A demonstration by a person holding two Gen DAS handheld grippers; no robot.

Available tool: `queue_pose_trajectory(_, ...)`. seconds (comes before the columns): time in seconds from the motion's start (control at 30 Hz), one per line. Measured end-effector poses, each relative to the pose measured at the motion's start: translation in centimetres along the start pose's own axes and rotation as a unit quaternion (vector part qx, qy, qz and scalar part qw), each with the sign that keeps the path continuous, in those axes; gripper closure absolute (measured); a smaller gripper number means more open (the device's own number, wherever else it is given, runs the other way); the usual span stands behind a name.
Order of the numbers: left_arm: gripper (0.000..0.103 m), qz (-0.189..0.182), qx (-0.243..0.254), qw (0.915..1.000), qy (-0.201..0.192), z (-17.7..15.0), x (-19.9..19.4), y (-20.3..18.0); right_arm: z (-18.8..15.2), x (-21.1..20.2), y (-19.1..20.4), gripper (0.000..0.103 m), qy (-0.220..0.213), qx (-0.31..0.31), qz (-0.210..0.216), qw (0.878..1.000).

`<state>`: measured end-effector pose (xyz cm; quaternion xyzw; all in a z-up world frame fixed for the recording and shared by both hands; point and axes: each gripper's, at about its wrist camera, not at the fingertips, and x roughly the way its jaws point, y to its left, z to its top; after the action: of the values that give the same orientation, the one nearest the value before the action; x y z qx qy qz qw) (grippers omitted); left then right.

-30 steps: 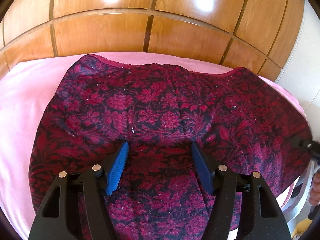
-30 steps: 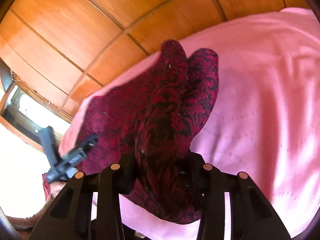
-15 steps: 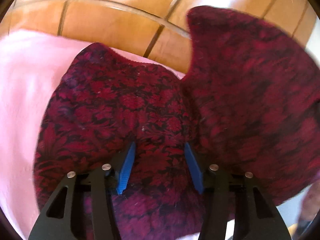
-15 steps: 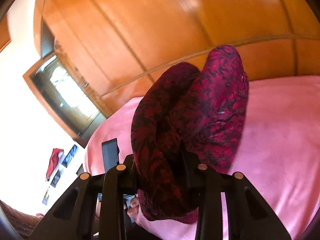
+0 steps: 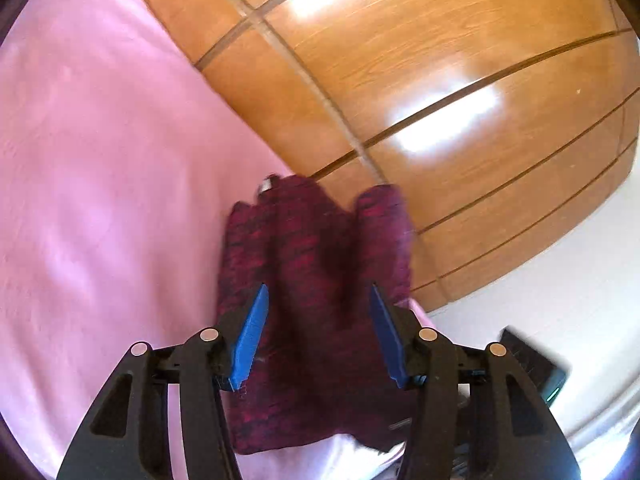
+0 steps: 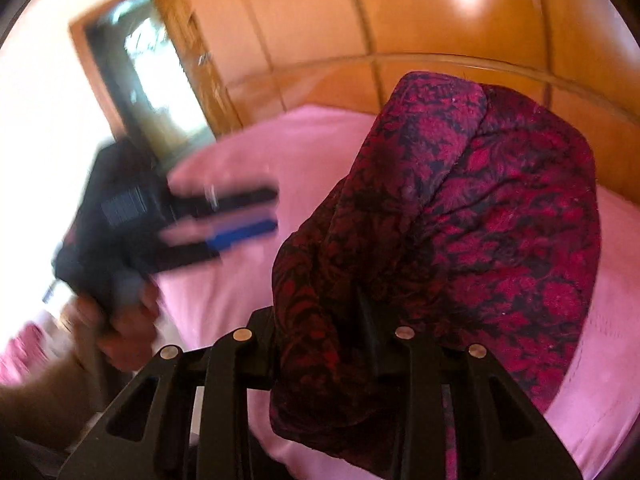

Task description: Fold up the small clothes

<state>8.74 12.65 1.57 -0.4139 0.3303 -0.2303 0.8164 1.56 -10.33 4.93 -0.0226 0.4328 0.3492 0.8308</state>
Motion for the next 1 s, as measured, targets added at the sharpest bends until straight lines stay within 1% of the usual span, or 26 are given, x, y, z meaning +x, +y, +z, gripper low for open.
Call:
queue_pose_trajectory(0.07, 0.049, -0.017, 0.013, 0.9996, 0.016, 0.7, 1.1, -1.3, -0.5, 1.1, 1.2, 0.072, 0.009, -0.027, -0.016, 0.999)
queue_pose_trajectory(0.13, 0.047, -0.010, 0.029, 0.9990, 0.031, 1.5, 2.6, -2.5, -0.9, 1.2, 1.8, 0.072, 0.007, -0.050, -0.032, 0.998)
queue_pose_trajectory(0.17, 0.047, -0.007, 0.044, 0.9978, 0.050, 1.6, 3.8, -3.3, -1.0, 1.2, 2.1, 0.072, 0.004, -0.056, -0.037, 0.998)
queue_pose_trajectory(0.23, 0.047, -0.006, 0.059, 0.9951, 0.079, 1.4, 5.6, -4.2, -1.1, 0.8, 1.9, 0.072, -0.002, -0.058, -0.039, 0.998)
queue_pose_trajectory(0.27, 0.048, -0.005, 0.064, 0.9937, 0.091, 1.9, 6.7, -4.4, -0.7, 0.8, 1.8, 0.072, -0.006, -0.054, -0.038, 0.998)
queue_pose_trajectory(0.3, 0.054, -0.004, 0.074, 0.9915, 0.108, 1.8, 8.0, -4.9, -0.6, 0.6, 1.6, 0.071, -0.010, -0.052, -0.037, 0.998)
queue_pose_trajectory(0.33, 0.080, 0.005, 0.084, 0.9896, 0.116, 1.7, 9.0, -5.5, -0.7, 0.2, 1.2, 0.070, -0.014, -0.051, -0.036, 0.998)
queue_pose_trajectory(0.37, 0.084, 0.019, 0.093, 0.9881, 0.121, 1.7, 9.5, -5.9, -0.7, -0.2, 0.8, 0.063, -0.019, -0.048, -0.033, 0.998)
queue_pose_trajectory(0.4, 0.086, 0.028, 0.095, 0.9874, 0.123, 1.8, 10.1, -6.1, -0.6, -0.5, 0.6, 0.060, -0.024, -0.043, -0.026, 0.998)
queue_pose_trajectory(0.43, 0.087, 0.031, 0.095, 0.9874, 0.123, 2.0, 10.4, -6.1, -0.6, -1.2, 0.0, 0.051, -0.029, -0.035, -0.013, 0.999)
queue_pose_trajectory(0.47, 0.087, 0.037, 0.099, 0.9871, 0.121, 2.1, 10.4, -6.4, -0.5, -2.2, -0.8, 0.041, -0.034, -0.021, 0.015, 0.999)
queue_pose_trajectory(0.5, 0.087, 0.041, 0.104, 0.9866, 0.119, 2.2, 10.3, -6.6, -0.5, -3.4, -1.6, 0.039, -0.040, -0.003, 0.050, 0.998)
queue_pose_trajectory(0.57, 0.087, 0.047, 0.113, 0.9854, 0.118, 2.1, 10.0, -6.9, -0.4, -5.7, -3.4, 0.035, -0.055, 0.028, 0.098, 0.993)
queue_pose_trajectory(0.6, 0.087, 0.052, 0.117, 0.9847, 0.118, 2.3, 10.1, -6.7, -0.7, -7.1, -4.7, 0.035, -0.065, 0.045, 0.116, 0.990)
queue_pose_trajectory(0.67, 0.087, 0.062, 0.126, 0.9832, 0.117, 2.3, 9.8, -6.7, -1.0, -8.6, -7.0, 0.035, -0.080, 0.076, 0.126, 0.986)
queue_pose_trajectory(0.7, 0.087, 0.066, 0.128, 0.9828, 0.116, 2.7, 10.1, -6.5, -1.2, -9.1, -7.8, 0.035, -0.084, 0.088, 0.120, 0.985)
queue_pose_trajectory(0.73, 0.087, 0.070, 0.128, 0.9826, 0.114, 2.9, 9.9, -6.1, -1.5, -9.5, -7.6, 0.036, -0.085, 0.092, 0.107, 0.986)
queue_pose_trajectory(0.77, 0.088, 0.075, 0.129, 0.9823, 0.113, 2.7, 9.7, -5.9, -2.1, -9.4, -8.5, 0.038, -0.080, 0.094, 0.083, 0.989)
queue_pose_trajectory(0.8, 0.088, 0.084, 0.130, 0.9817, 0.111, 2.6, 9.4, -5.7, -2.4, -8.7, -9.2, 0.040, -0.070, 0.097, 0.065, 0.991)
queue_pose_trajectory(0.83, 0.088, 0.093, 0.130, 0.9812, 0.108, 2.5, 9.0, -5.4, -1.7, -7.8, -9.6, 0.040, -0.061, 0.099, 0.054, 0.992)
queue_pose_trajectory(0.9, 0.088, 0.124, 0.128, 0.9785, 0.104, 2.1, 8.4, -4.3, -1.4, -5.7, -10.0, 0.042, -0.036, 0.095, 0.034, 0.994)
queue_pose_trajectory(0.97, 0.088, 0.162, 0.117, 0.9744, 0.103, 1.1, 8.1, -2.4, -1.5, -3.2, -9.3, 0.041, -0.024, 0.083, 0.026, 0.996)
queue_pose_trajectory(1.0, 0.087, 0.173, 0.113, 0.9731, 0.102, 0.8, 8.2, -1.8, -1.6, -2.5, -8.7, 0.041, -0.024, 0.076, 0.022, 0.997)
